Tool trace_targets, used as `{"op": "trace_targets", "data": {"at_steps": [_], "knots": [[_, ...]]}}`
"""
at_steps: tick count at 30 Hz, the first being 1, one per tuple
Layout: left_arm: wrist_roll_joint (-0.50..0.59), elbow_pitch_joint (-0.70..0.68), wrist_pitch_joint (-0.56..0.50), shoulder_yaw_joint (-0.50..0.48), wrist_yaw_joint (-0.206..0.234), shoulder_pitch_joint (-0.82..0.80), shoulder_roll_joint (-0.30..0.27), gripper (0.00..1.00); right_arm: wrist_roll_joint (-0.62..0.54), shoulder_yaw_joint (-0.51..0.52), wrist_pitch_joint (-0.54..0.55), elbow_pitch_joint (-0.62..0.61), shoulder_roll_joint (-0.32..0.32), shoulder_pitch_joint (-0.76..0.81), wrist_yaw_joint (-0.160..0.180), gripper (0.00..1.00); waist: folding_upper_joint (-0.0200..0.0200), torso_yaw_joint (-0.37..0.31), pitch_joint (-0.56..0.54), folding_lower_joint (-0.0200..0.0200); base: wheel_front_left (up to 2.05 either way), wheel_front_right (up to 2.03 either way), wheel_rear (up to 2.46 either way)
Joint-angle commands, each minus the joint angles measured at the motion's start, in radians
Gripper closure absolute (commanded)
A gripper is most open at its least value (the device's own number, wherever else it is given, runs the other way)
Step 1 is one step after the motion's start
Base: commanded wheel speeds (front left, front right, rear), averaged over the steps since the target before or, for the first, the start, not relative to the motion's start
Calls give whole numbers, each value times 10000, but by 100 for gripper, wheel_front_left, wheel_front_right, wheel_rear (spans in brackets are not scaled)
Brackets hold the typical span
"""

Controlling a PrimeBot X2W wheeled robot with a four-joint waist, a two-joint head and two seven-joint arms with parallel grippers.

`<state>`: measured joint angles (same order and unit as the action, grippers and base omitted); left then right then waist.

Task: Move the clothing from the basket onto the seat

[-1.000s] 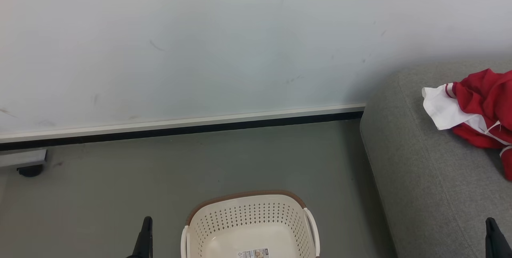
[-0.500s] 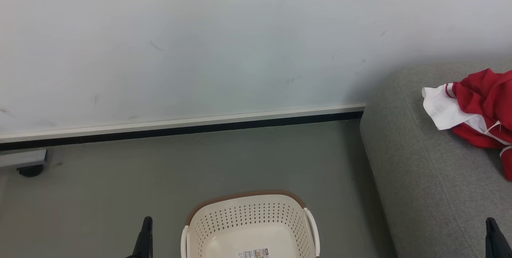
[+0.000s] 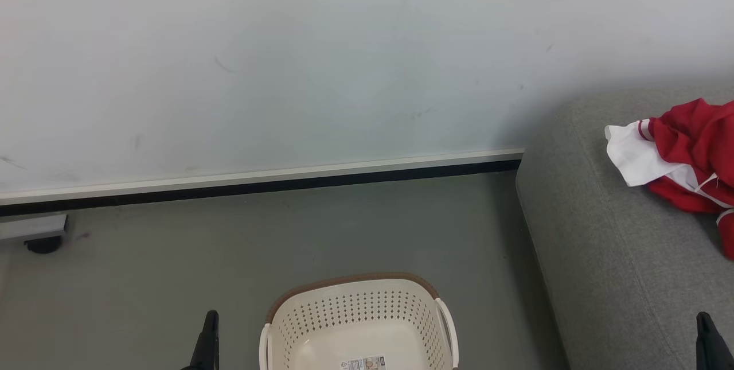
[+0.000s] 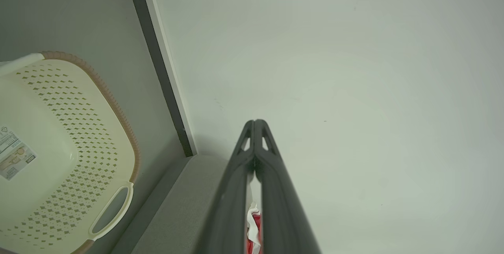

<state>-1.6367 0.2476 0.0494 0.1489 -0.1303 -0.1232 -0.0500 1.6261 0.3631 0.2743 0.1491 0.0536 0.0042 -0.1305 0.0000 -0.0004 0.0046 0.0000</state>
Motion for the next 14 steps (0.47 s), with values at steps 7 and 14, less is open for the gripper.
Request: {"op": "trace_targets", "data": {"at_steps": [7,14], "knots": [[-97,13,13,14,-26,0,-4,100,-48,21,49,21,-43,-77,-4,100,0,0,0,0,0,0,0],[-98,12,13,15,-26,0,-4,100,-51,24,40,21,-45,-79,-4,100,0,0,0,0,0,0,0]]}}
